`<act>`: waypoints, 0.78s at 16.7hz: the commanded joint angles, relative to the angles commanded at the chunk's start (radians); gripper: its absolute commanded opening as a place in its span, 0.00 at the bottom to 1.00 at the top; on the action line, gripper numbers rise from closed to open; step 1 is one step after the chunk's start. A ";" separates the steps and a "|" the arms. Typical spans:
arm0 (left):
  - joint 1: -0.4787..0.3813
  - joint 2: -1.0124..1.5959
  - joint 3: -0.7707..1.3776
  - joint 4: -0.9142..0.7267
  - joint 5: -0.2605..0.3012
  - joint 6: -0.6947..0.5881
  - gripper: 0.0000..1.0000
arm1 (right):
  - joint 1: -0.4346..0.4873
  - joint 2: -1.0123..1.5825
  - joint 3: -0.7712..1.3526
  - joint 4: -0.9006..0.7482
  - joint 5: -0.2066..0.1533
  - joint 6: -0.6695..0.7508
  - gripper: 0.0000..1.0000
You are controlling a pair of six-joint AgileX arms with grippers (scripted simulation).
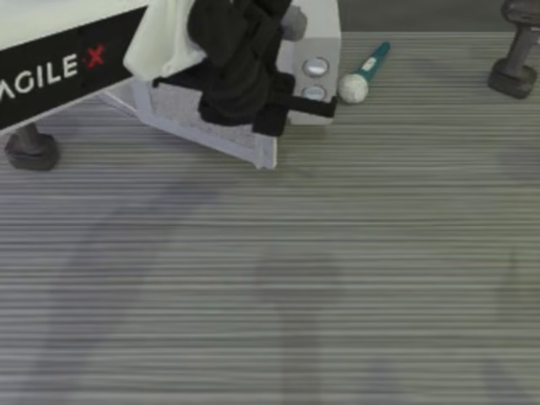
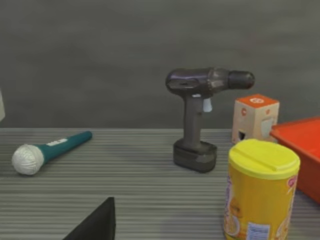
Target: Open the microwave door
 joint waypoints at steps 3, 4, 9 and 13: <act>0.000 0.000 0.000 0.000 0.000 0.000 0.00 | 0.000 0.000 0.000 0.000 0.000 0.000 1.00; 0.000 0.000 0.000 0.000 0.000 0.000 0.00 | 0.000 0.000 0.000 0.000 0.000 0.000 1.00; 0.006 -0.029 -0.043 0.016 0.027 0.042 0.00 | 0.000 0.000 0.000 0.000 0.000 0.000 1.00; 0.026 -0.077 -0.112 0.038 0.064 0.114 0.00 | 0.000 0.000 0.000 0.000 0.000 0.000 1.00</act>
